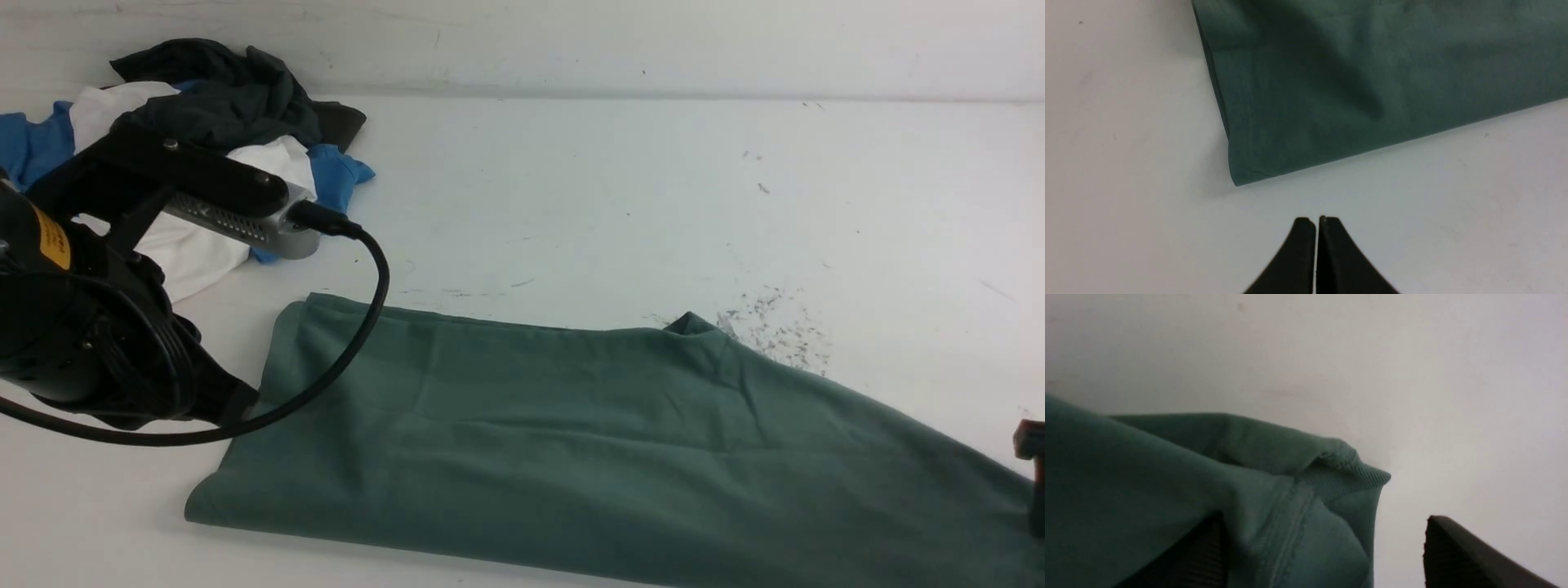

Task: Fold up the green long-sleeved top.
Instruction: Use the right arm to clamp the right edge of the fabric

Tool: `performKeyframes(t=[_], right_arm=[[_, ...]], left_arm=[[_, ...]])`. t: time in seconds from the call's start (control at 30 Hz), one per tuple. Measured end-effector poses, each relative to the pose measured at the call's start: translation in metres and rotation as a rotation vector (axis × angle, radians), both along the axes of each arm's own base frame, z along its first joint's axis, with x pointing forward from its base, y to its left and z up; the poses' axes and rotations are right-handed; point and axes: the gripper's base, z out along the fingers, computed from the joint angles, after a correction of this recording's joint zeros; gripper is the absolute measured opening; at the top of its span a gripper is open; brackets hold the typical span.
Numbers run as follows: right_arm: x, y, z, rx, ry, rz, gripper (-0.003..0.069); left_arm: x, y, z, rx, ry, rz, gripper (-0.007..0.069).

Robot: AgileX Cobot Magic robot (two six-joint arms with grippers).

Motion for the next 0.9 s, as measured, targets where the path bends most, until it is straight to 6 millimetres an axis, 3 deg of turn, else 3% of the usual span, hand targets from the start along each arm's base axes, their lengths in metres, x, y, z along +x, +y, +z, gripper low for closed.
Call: performKeyframes(t=[0.13,0.2,0.23,0.27,0.33,0.4,0.57,0.7,0.9], right_arm=[[0.003,0.001,-0.012,0.023,0.029,-0.003,0.0540],[0.005,0.003,-0.015,0.050,0.033,0.000,0.0421],[0.005,0.003,-0.015,0.052,0.032,-0.001,0.0395],[0.006,0.004,-0.016,0.068,0.032,0.000,0.0278],[0.007,0.005,-0.016,0.078,0.030,0.002,0.0133],[0.006,0.003,-0.017,0.070,0.033,0.007,0.0057],[0.001,-0.017,-0.006,0.000,0.033,-0.030,0.0031],[-0.004,-0.043,0.023,-0.045,-0.004,-0.107,0.0031],[-0.004,-0.041,0.024,0.014,-0.009,-0.051,0.0031]], left_arm=[[0.000,0.000,0.000,-0.002,-0.002,-0.003,-0.0004],[0.000,-0.001,0.000,-0.006,-0.005,-0.003,-0.0004],[0.000,-0.001,0.000,-0.006,-0.005,-0.003,-0.0004],[0.001,-0.001,0.000,-0.006,-0.007,-0.004,-0.0004],[0.001,-0.001,0.000,-0.007,-0.009,-0.004,-0.0004],[0.001,-0.001,0.000,-0.007,-0.009,-0.004,-0.0004],[0.000,0.000,0.000,-0.003,0.001,-0.005,-0.0004],[0.000,-0.001,0.000,-0.005,0.004,-0.010,-0.0004],[-0.001,-0.003,0.000,-0.028,0.013,-0.033,-0.0004]])
